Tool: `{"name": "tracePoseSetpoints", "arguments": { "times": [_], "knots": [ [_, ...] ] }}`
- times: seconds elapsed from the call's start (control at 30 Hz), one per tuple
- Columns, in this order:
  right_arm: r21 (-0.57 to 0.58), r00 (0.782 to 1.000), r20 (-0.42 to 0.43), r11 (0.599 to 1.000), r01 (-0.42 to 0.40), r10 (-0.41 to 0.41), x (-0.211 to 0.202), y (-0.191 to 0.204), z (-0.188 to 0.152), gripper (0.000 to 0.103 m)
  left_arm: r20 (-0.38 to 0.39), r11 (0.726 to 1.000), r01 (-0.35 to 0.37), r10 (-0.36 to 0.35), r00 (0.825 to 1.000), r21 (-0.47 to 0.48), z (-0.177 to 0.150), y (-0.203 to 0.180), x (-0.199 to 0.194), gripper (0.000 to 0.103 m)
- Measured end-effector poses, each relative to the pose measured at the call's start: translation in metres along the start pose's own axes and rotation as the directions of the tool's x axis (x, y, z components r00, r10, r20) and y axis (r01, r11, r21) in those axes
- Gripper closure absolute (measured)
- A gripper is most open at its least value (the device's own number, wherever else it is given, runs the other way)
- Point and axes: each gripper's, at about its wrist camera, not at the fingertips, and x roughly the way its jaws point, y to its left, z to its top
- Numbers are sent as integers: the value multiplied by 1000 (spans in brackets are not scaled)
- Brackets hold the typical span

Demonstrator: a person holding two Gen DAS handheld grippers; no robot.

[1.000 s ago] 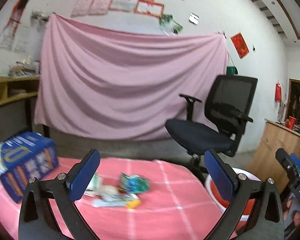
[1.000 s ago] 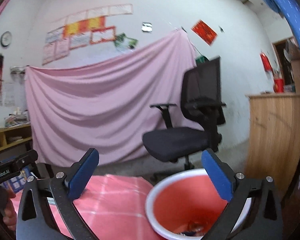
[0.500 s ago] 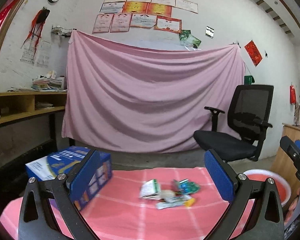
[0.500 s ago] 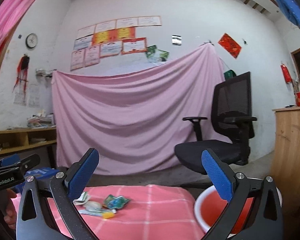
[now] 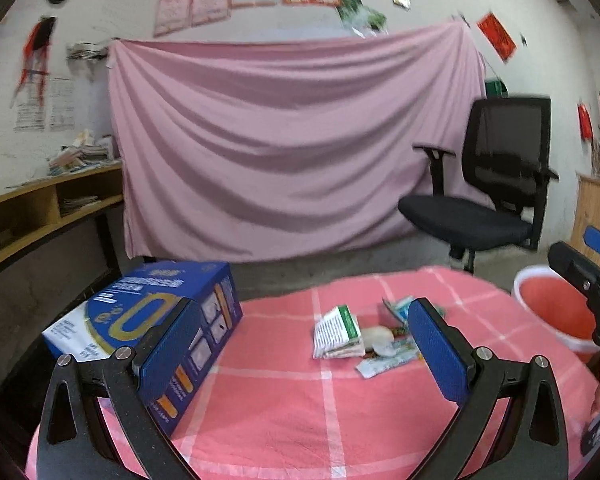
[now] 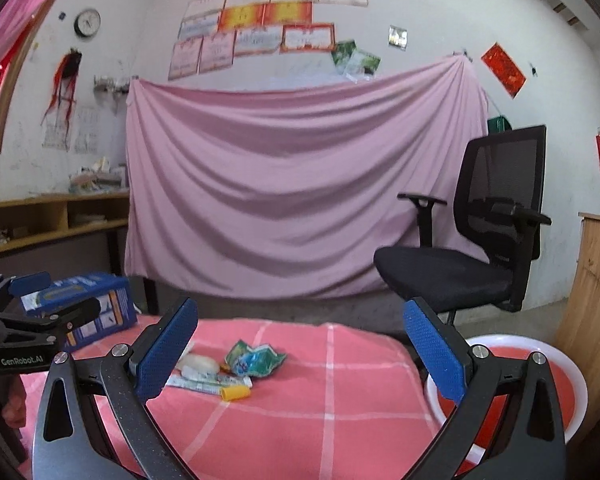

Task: Collect trash
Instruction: 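Move both grippers back over the remaining items on the table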

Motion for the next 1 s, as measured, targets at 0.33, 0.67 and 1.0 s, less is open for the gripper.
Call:
{"name": "tracePoseSetpoints", "arguments": {
  "times": [0.33, 0.67, 1.0],
  "knots": [
    [97, 934, -332, 990, -105, 132, 57, -9, -17, 13, -247, 996, 87, -84, 966, 4, -14, -5, 50, 27],
    [155, 760, -577, 953, -259, 300, 110, 2, -43, 32, -384, 990, 140, -124, 915, 16, -20, -8, 79, 38],
    [202, 683, -631, 928, -313, 368, 139, 1, -51, 49, -439, 986, 162, -134, 888, 27, -22, -8, 97, 44]
  ]
}}
